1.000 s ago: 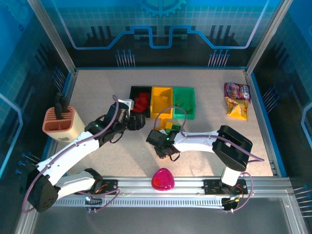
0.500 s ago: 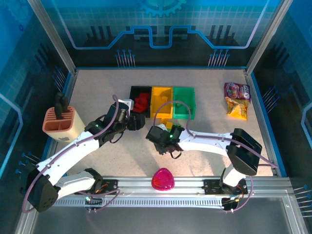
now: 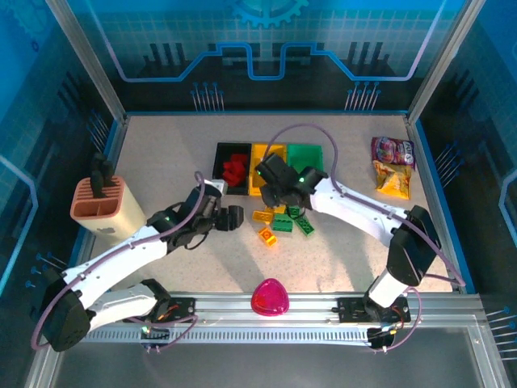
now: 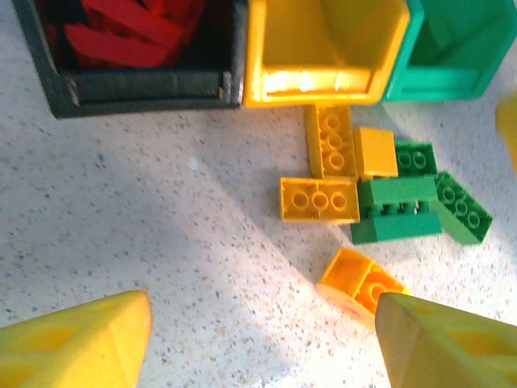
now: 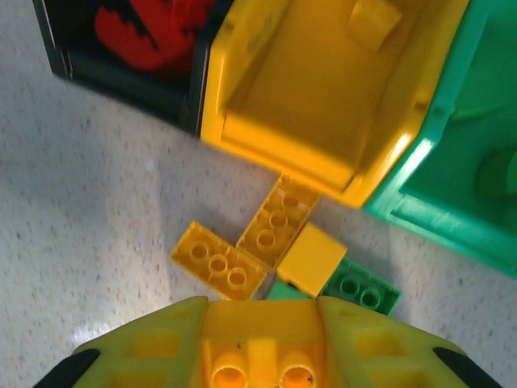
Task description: Sort the legos into containers by color
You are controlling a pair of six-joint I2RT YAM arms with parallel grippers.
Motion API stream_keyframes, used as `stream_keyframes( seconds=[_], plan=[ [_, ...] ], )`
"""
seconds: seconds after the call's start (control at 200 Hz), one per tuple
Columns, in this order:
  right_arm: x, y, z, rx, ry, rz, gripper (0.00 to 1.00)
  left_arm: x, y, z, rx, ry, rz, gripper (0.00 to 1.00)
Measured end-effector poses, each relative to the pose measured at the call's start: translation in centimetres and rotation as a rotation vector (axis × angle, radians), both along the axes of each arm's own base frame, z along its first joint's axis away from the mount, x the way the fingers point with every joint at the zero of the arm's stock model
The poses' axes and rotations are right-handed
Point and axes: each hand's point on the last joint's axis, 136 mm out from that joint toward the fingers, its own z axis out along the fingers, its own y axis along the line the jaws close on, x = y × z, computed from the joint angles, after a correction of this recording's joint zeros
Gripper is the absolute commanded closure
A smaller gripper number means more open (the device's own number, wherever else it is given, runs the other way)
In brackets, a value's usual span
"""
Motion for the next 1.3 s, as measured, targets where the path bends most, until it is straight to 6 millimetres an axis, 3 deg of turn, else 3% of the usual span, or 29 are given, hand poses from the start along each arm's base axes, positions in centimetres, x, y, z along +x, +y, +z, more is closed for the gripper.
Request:
stream_keyframes(
  seconds=[0.15,0.47,0.505,0.525,0.575,0.64,0.876,1.136,1.301],
  plan=[
    [3.4,0.9,0.6,0.015,-0.006,0.01,0.73,-1.2,-1.2,-1.0,0.016,0.017,-0.032,0.25],
    [10.3,2.3,-0.2,0.0,0.014,0.003,0.7,-3.0,-2.3,-3.1,-0.006,0.056,-0.037,0.25],
    [11.0,2.4,-0.3,-0.003,0.015,0.0,0.63,-3.2,-2.4,-3.4,-0.007,0.063,-0.039,0.25],
    [11.4,2.5,-0.5,-0.005,0.016,-0.002,0.53,-3.3,-2.5,-3.5,-0.008,0.067,-0.04,0.25],
    [12.2,2.5,-0.8,-0.012,0.02,-0.005,0.19,-3.6,-2.7,-3.8,-0.006,0.07,-0.044,0.25],
    [12.7,2.5,-1.3,-0.024,0.03,-0.004,0.1,-3.8,-2.9,-3.9,-0.003,0.069,-0.054,0.25],
    [11.4,2.2,-0.3,-0.039,0.007,0.011,0.07,-4.3,-4.0,-4.0,-0.002,0.06,-0.088,0.25],
    [7.1,-1.0,3.2,0.017,-0.06,0.002,0.06,-4.3,-5.3,-7.1,0.087,0.131,-0.141,0.22],
    [4.8,-3.0,2.7,0.034,-0.065,-0.016,0.04,-3.7,-7.8,-7.9,0.121,0.162,-0.195,0.21]
  ],
)
